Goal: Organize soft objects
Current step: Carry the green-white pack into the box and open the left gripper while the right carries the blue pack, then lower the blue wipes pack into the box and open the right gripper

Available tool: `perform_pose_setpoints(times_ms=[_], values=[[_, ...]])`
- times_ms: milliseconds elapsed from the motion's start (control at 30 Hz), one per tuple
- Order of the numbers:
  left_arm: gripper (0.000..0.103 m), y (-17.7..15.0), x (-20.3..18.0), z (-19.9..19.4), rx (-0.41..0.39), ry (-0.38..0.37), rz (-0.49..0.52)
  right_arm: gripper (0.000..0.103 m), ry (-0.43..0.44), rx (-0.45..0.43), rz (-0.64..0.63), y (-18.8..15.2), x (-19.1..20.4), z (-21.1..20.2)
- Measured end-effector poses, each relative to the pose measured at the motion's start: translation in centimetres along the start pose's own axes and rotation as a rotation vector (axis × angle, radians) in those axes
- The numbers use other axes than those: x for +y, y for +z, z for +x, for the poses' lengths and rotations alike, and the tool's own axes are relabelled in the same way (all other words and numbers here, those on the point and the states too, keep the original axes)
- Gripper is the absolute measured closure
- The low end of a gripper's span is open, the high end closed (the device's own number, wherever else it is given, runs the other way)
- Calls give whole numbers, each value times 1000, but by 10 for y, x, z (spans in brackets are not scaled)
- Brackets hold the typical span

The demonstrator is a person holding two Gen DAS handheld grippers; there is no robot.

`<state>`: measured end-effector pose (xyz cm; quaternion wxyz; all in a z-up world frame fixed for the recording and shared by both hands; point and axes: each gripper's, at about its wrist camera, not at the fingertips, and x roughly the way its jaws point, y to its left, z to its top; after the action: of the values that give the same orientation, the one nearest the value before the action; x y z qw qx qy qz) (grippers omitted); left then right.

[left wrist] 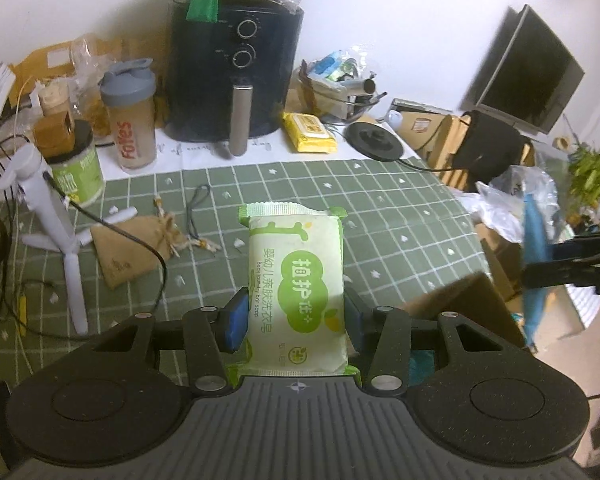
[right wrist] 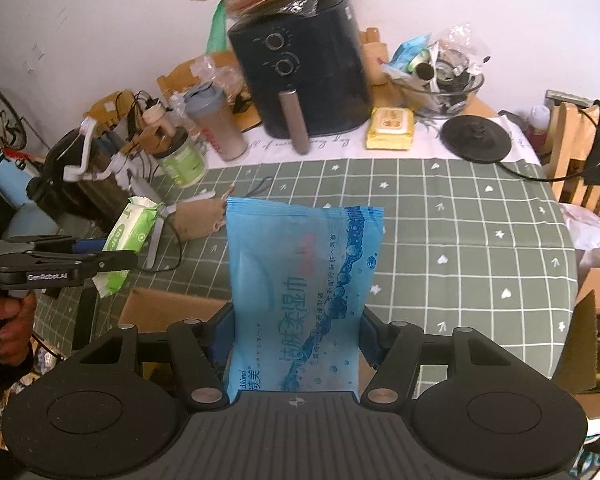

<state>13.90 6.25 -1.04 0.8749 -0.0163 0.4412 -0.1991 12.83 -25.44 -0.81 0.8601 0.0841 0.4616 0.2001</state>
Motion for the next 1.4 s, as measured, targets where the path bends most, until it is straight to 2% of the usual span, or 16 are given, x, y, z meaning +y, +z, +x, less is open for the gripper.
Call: perform_pose_setpoints(times_ms=[267, 400, 433, 500, 533, 800, 1067, 1400], values=[[56, -16, -16, -12, 12, -25, -2, 39, 17, 8, -7, -10, 9, -2], [54, -23, -21, -14, -9, -53, -1, 39, 24, 3, -18, -14, 13, -5], [51, -26, -22, -13, -14, -52, 4, 39, 25, 4, -19, -16, 14, -5], [27, -31, -26, -12, -31, -45, 13, 39, 19, 11, -20, -20, 14, -4], [25, -34, -27, -13, -41, -40, 17, 39, 15, 14, -20, -22, 14, -4], [25, -60, -29, -26, 2, -25, 29, 39, 6, 27, -2, -39, 14, -6], [25, -82, -21, -37, 8, -15, -52, 39, -7, 22, -18, -45, 25, -5], [25, -100, -15, -55, -14, 3, -117, 39, 36, 19, -101, -33, 62, 9]])
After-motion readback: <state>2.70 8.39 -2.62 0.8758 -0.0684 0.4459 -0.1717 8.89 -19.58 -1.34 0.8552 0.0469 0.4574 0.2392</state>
